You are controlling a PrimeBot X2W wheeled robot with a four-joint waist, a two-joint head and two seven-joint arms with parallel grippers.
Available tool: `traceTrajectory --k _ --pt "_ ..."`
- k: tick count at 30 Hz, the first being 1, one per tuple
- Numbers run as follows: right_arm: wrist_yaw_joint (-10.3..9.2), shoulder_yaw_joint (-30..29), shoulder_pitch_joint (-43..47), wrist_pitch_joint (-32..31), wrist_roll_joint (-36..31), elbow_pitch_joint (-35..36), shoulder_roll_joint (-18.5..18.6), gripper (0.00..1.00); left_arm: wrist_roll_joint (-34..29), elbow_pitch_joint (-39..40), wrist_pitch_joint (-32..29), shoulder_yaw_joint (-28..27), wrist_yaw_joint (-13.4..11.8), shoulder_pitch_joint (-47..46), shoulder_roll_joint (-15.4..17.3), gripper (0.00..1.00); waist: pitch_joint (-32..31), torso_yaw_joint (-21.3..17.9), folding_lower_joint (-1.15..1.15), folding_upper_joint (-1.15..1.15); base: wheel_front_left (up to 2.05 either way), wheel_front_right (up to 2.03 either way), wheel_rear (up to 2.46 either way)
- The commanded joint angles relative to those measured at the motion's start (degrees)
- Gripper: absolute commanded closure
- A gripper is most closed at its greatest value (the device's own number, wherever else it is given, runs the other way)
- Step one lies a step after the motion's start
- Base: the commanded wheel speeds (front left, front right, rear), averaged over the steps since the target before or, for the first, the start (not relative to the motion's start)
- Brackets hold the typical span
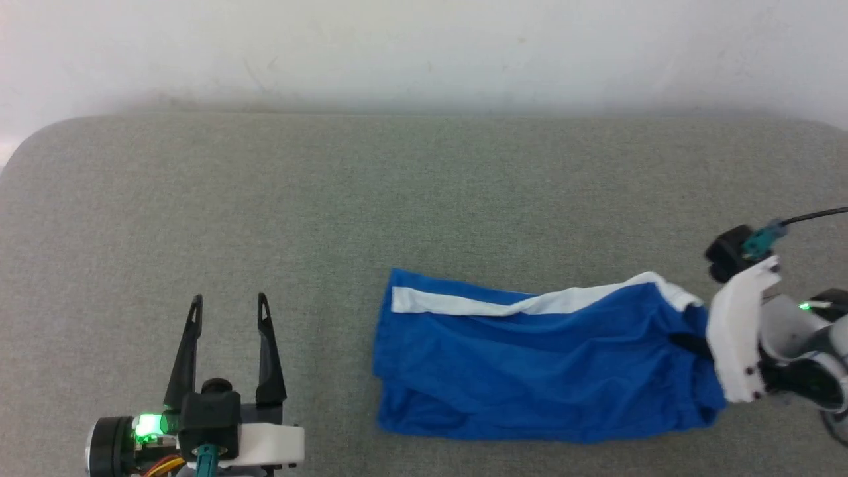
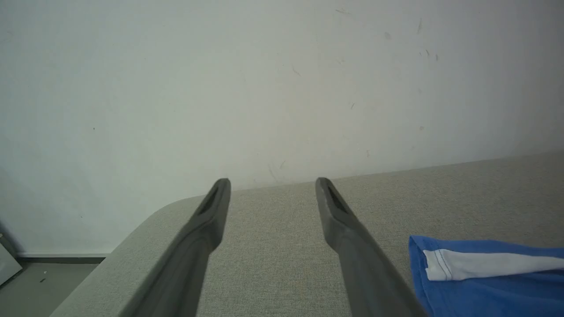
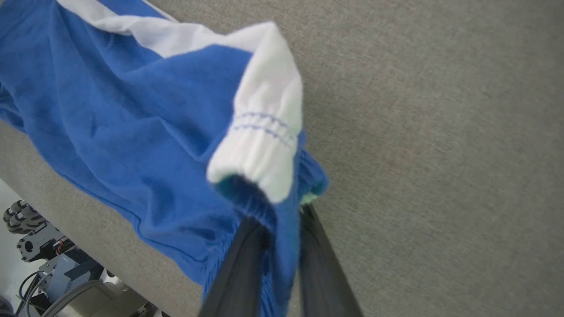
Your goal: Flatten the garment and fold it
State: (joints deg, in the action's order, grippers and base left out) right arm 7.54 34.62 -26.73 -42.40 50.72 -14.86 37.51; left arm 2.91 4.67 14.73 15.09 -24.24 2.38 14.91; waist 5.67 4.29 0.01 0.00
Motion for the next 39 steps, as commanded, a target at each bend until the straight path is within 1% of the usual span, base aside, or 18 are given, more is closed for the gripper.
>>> traceTrajectory --k 1,6,8,10,13,18,22,26,29,31,35,39 --pt "-0.05 -0.6 -0.3 -0.2 0.5 0.5 0.9 1.00 -0.6 0.1 0.3 -0.2 0.3 0.8 -0.2 0.00 -0.2 -0.5 -0.01 0.00 0.00 0.00 0.00" --pt "-0.05 -2.8 1.1 -1.6 0.7 2.6 7.3 1.00 -1.1 -0.1 0.3 -0.4 0.9 1.1 -0.8 0.00 0.0 -1.2 -0.01 0.00 0.00 0.00 0.00" --pt "-0.05 -3.6 1.8 -2.2 0.2 2.7 9.3 1.00 -1.3 -0.1 0.3 -0.4 1.1 1.2 -1.0 0.00 0.2 -1.5 -0.01 0.00 0.00 0.00 0.00" --pt "-0.05 -4.4 2.5 -2.7 0.3 2.7 10.1 1.00 -1.4 -0.2 0.3 -0.4 1.3 1.3 -1.2 0.00 0.4 -1.6 -0.01 0.00 0.00 0.00 0.00" --pt "-0.05 -5.2 3.0 -2.7 1.2 4.7 9.6 1.00 -1.6 -0.3 0.3 -0.5 1.6 1.3 -1.3 0.00 0.4 -1.7 -0.01 0.00 0.00 0.00 0.00" --pt "-0.05 -5.3 2.8 -3.4 4.2 12.3 7.9 1.00 -1.8 -0.8 0.3 -0.4 2.3 1.3 -1.3 0.00 -0.2 -1.4 -0.01 0.00 0.00 0.00 0.00" --pt "-0.05 -4.3 1.9 -4.9 5.7 18.6 6.1 1.00 -2.1 -0.8 0.3 -0.3 2.6 0.9 -1.5 0.00 0.1 -0.6 -0.01 0.00 0.00 0.00 0.00" --pt "-0.05 -1.5 -1.4 -5.9 4.5 21.0 2.5 1.00 -2.4 -0.7 0.3 0.0 2.6 0.2 -1.9 0.00 1.5 0.0 -0.01 0.00 0.00 0.00 0.00" --pt "-0.05 1.7 -4.8 -6.2 2.8 19.2 -1.2 1.00 -2.5 -0.8 0.3 0.4 2.8 -0.8 -2.2 0.00 2.7 0.9 -0.01 0.00 0.00 0.00 0.00" --pt "-0.05 4.0 -6.9 -6.3 1.6 16.3 -3.9 1.00 -2.6 -1.0 0.3 0.5 2.8 -1.5 -2.4 0.00 3.4 1.6 -0.01 0.00 0.00 0.00 0.00" --pt "-0.05 9.7 -10.1 -6.0 -1.6 8.7 -7.5 1.00 -2.7 -1.2 0.3 0.9 3.0 -2.7 -2.8 0.00 4.5 3.1 -0.01 0.00 0.00 0.00 0.00" --pt "-0.05 13.9 -11.4 -4.1 -3.7 0.6 -9.9 1.00 -2.7 -1.4 0.3 1.5 3.0 -3.7 -3.4 0.00 5.6 4.6 -0.01 0.00 0.00 0.00 0.00"
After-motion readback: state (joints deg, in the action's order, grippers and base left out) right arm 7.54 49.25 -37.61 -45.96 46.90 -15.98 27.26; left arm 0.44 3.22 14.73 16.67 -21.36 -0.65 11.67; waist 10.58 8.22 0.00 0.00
